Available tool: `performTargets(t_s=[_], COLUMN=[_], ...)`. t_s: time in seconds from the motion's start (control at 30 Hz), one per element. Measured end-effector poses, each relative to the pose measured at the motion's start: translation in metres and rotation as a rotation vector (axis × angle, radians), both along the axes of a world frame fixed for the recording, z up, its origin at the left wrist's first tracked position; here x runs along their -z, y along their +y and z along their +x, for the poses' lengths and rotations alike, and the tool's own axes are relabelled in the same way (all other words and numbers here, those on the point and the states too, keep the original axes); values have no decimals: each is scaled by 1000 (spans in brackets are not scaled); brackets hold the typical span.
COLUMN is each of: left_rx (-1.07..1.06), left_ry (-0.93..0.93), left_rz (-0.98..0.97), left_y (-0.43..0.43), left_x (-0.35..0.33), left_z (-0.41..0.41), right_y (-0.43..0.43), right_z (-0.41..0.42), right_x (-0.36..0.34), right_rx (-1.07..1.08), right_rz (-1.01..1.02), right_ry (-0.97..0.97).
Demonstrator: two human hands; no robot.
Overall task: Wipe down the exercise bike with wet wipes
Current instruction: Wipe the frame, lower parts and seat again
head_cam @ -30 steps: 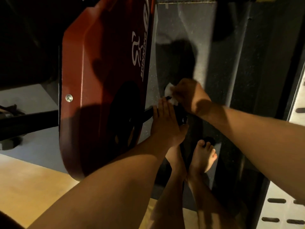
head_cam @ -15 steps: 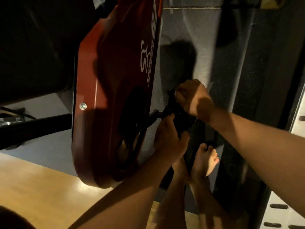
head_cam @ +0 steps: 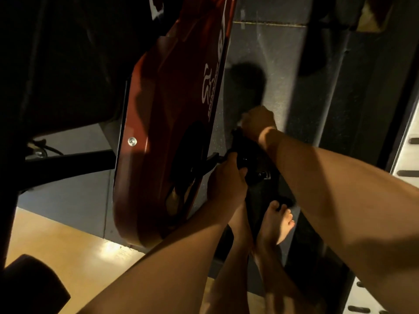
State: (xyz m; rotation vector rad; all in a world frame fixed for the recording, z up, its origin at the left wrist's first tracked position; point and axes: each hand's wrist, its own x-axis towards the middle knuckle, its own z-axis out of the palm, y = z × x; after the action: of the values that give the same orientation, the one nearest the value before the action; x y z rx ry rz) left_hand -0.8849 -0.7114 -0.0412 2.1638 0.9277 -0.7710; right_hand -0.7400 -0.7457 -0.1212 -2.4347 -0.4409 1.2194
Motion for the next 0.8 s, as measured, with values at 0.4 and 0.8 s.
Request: performTargets(t_s=[0.4, 0.8], left_rx=[190, 589], left_ry=[24, -9], left_rz=[109, 571], left_y=[12, -10], left_x=[18, 27], left_z=[6, -23], right_y=[-51, -49], right_z=[-108, -43], right_x=[-2, 6], right_rx=[357, 898], right_rz=[43, 339], right_ry=[1, 215])
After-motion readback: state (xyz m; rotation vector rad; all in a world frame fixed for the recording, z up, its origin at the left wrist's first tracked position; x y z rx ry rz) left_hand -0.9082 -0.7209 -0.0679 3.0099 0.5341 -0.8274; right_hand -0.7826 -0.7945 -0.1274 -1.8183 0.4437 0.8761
